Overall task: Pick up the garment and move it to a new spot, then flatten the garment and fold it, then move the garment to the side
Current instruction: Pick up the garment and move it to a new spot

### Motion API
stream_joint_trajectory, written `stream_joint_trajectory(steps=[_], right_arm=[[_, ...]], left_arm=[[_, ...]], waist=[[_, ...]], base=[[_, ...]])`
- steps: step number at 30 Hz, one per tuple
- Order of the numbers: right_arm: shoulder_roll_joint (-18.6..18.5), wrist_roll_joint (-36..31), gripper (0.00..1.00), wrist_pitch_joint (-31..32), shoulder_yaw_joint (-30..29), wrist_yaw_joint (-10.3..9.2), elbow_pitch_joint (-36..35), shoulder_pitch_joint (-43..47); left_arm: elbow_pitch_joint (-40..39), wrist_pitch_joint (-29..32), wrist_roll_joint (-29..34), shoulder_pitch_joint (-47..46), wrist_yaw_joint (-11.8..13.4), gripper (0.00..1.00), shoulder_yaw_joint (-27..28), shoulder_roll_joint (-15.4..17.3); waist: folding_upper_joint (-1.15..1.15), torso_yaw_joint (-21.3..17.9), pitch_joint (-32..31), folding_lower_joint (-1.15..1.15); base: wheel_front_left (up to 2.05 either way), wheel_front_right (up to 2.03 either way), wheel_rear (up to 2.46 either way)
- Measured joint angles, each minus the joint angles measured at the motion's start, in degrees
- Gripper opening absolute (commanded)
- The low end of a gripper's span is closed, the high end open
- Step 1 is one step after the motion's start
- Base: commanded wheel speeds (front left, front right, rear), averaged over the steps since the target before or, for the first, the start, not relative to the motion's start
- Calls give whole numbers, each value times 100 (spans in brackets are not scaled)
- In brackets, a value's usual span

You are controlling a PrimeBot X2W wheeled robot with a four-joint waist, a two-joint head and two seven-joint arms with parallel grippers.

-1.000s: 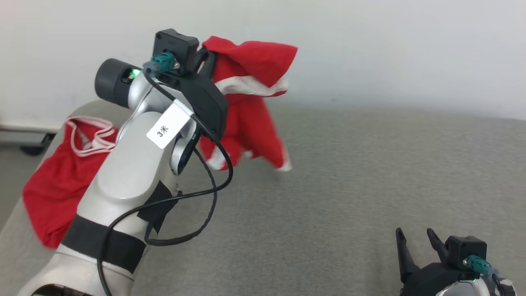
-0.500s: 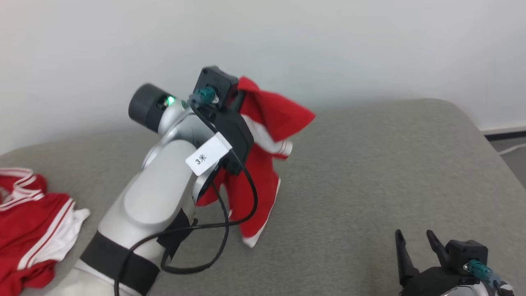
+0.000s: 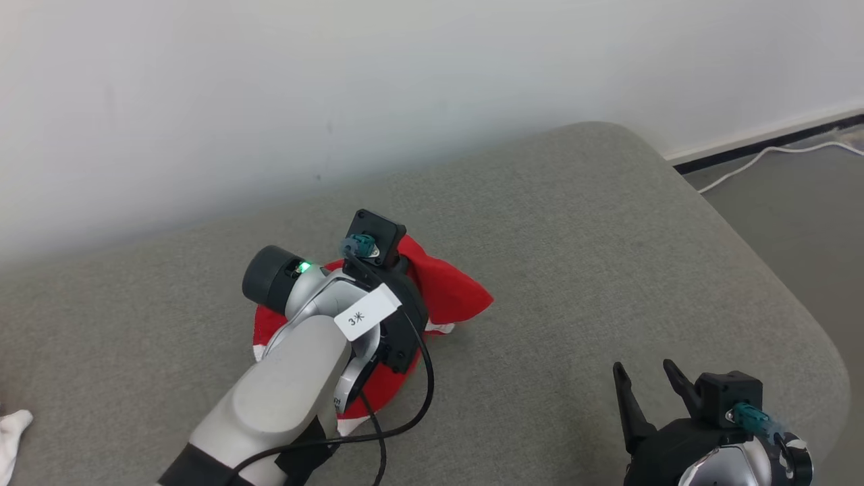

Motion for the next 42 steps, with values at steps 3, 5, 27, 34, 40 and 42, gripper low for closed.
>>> stream_joint_trajectory(steps=[3,5,27,34,40,42], right_arm=[[5,5,100,2,44,20,80,-108],[5,7,100,2,68,21,87,-197],[9,69,100,-109,-189,18,257,-90],[11,103,100,-140,-196,12,291,51],[13,103,100,-138,-109,12,269,55],[13,102,100,-137,-99,12,253,62]], left_arm=[[-68,2,-216,38,64,100,-204,5],[-141,0,-420,112,105,100,-345,7],[435,270,-1012,-31,147,100,-619,65],[569,408,-1101,17,120,100,-427,535],[669,577,-1212,433,182,100,-257,979],[686,591,-1355,560,208,100,-196,1043]], waist=[[0,-152,76,0],[0,-222,131,0],[0,357,124,0],[0,638,-47,0],[0,734,-163,0],[0,719,-152,0]], base=[[0,0,0],[0,0,0],[0,0,0],[0,0,0],[0,0,0],[0,0,0]])
